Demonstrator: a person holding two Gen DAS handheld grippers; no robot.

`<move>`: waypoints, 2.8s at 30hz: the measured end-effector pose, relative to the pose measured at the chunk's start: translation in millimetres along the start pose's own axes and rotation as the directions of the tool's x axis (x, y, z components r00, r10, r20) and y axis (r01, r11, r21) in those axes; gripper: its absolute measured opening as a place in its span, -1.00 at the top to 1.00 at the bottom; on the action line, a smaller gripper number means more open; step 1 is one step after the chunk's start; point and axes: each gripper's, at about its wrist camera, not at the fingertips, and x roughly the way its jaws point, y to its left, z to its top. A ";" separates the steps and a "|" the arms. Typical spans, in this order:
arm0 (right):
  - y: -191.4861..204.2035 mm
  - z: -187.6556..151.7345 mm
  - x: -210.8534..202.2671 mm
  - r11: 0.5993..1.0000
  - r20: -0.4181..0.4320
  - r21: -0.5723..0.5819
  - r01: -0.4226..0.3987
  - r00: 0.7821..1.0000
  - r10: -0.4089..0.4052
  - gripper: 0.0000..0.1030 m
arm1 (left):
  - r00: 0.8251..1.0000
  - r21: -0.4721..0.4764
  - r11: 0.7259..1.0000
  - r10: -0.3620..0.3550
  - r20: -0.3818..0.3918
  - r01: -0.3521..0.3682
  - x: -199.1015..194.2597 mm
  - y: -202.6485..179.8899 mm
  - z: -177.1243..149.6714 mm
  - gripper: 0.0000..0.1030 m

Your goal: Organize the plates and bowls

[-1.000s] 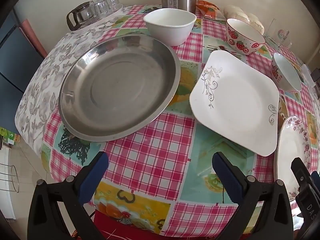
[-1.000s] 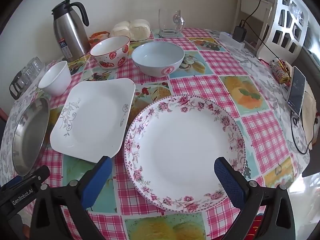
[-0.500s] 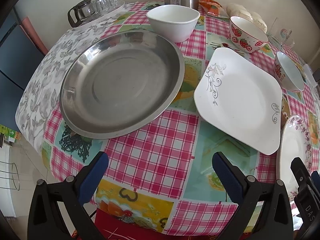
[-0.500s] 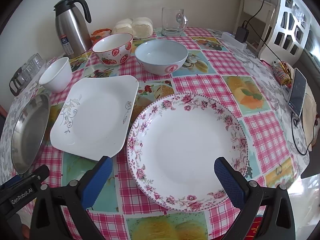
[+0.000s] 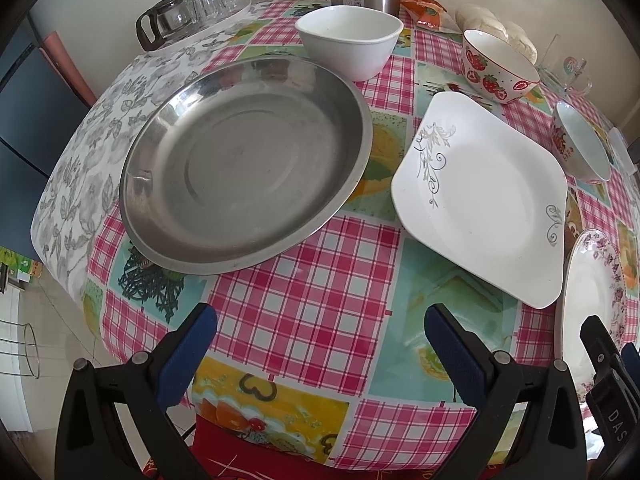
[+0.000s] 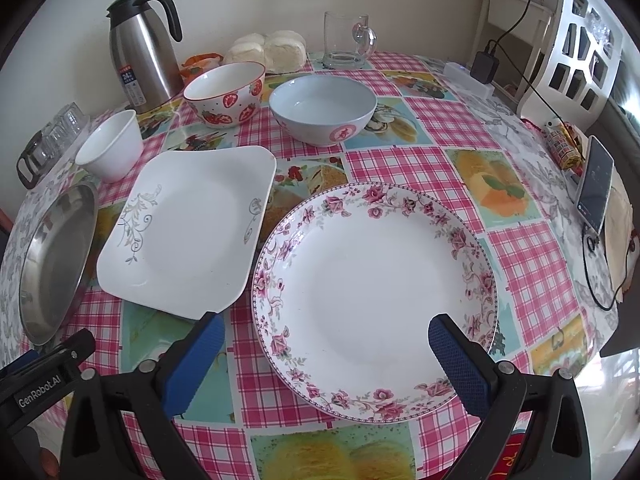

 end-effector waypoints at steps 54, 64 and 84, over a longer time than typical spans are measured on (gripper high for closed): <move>5.1 -2.5 10.3 1.000 -0.031 -0.007 0.013 0.999 -0.013 -1.00 | 1.000 -0.004 1.000 0.000 -0.016 0.000 4.2 6.0 -2.1 -1.00; 40.2 1.2 4.1 0.994 0.020 -0.017 -0.108 0.994 0.108 -1.00 | 0.992 -0.283 0.958 -0.008 0.124 0.043 -15.4 74.2 11.7 -1.00; 137.1 11.7 5.6 0.916 0.092 -0.144 -0.375 0.916 0.389 -1.00 | 0.984 -0.546 0.825 -0.065 0.165 0.146 18.0 169.7 25.7 -1.00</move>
